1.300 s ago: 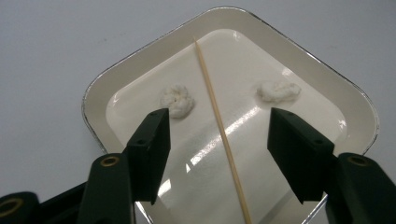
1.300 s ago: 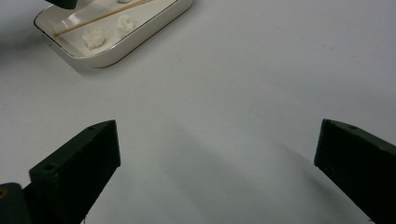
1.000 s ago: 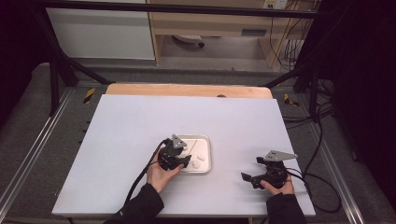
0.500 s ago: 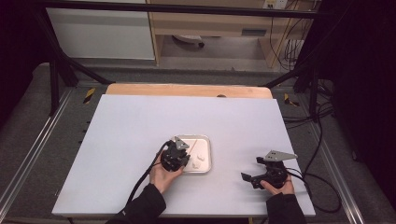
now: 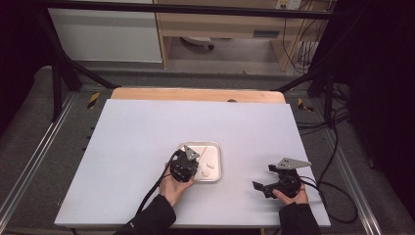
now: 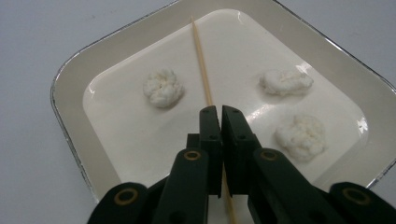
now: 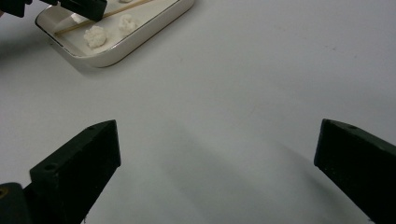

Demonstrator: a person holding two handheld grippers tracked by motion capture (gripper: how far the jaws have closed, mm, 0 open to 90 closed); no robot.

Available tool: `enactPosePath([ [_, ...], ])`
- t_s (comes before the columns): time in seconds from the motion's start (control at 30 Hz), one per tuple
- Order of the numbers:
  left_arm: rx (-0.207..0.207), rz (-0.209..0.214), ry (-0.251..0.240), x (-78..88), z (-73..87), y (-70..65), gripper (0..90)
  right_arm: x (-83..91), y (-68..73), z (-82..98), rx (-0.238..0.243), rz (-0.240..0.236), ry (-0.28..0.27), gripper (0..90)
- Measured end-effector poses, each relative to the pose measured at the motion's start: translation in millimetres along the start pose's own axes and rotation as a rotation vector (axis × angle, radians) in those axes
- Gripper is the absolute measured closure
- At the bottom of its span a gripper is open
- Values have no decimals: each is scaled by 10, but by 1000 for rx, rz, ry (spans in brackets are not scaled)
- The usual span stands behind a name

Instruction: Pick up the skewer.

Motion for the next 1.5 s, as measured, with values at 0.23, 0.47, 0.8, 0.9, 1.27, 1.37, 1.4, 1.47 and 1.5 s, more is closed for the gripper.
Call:
enactPosePath([
  [0.23, 52, -2, -19, 3, 22, 4, 884, -1, 1, 0, -2, -1, 1, 10],
  [0.47, 73, 14, -36, 9, 41, 20, 887, -4, 1, 0, -1, -1, 0, 10],
  [0.8, 63, 35, -76, 98, 26, 44, 887, -2, 2, 0, 1, 0, -2, 10],
  [0.9, 58, 52, -85, 144, 24, 64, 887, -4, 2, 0, 3, 1, -2, 10],
  [1.27, 19, 102, -100, 276, 21, 146, 887, -28, 51, -39, 45, 10, 11, 6],
  [1.37, 5, 118, -103, 310, 20, 161, 887, -39, 84, -71, 75, 18, 8, 7],
  [1.4, -3, 133, -103, 329, 18, 170, 887, -42, 99, -83, 80, 23, 9, 7],
  [1.47, -9, 138, -103, 336, 17, 173, 887, -50, 123, -112, 99, 33, 15, 7],
  [1.5, -18, 144, -102, 344, 16, 178, 887, -55, 141, -127, 103, 39, 18, 6],
])
Point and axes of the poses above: each handheld gripper's, and its own axes: x roughly backward along the jaws, z roughly out of its underside, y roughly to its left, the point moved 1 cm from there along -x, roughly forward along the jaws, and after that the axes turned 5 degrees about x, right-handed, at the moved point
